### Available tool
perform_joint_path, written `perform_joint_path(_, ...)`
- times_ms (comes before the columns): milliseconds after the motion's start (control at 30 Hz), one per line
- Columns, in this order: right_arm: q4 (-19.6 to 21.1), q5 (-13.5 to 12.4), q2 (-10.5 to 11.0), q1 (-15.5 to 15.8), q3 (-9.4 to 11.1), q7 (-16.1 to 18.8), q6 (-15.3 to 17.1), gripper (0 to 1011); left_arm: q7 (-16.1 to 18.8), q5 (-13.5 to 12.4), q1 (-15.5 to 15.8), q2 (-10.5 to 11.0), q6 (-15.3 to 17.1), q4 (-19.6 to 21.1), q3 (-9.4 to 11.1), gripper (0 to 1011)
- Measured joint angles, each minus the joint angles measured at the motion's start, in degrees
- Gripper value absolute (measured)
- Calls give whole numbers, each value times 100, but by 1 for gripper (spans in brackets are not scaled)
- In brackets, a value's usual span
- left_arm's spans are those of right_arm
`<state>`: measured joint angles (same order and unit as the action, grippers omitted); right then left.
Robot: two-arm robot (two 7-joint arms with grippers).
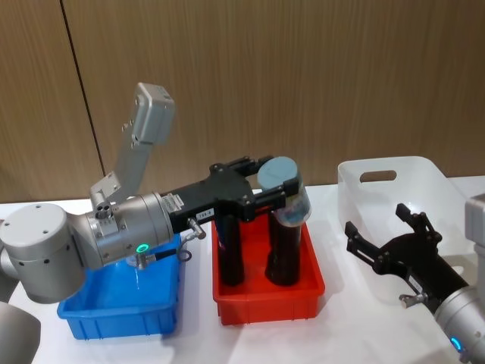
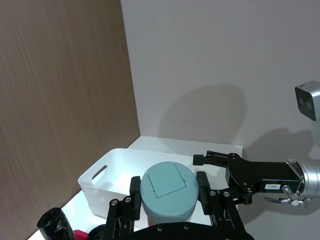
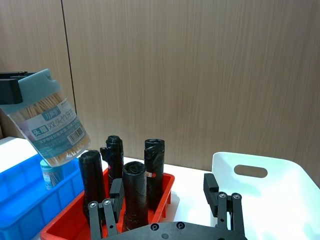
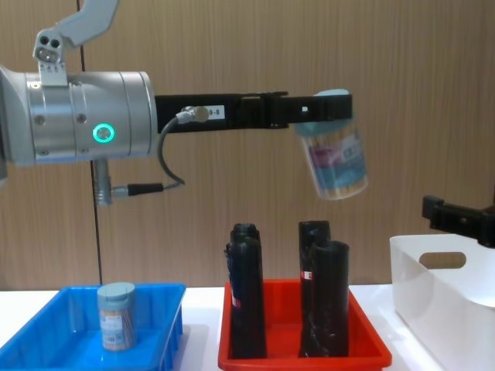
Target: Pick the cotton swabs from the blue box and place them into the white box.
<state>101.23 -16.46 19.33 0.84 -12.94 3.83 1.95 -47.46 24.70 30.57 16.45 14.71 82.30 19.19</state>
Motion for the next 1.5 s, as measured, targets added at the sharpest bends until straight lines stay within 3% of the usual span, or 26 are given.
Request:
perform_joint_path(867,0,0,0,0,0,0,0,1002,775,283,-421,374,438,822,-65,669)
perform_joint_path(1500,0,0,0,0,0,0,0,1002,970,345,-482,403,599,911,21,669)
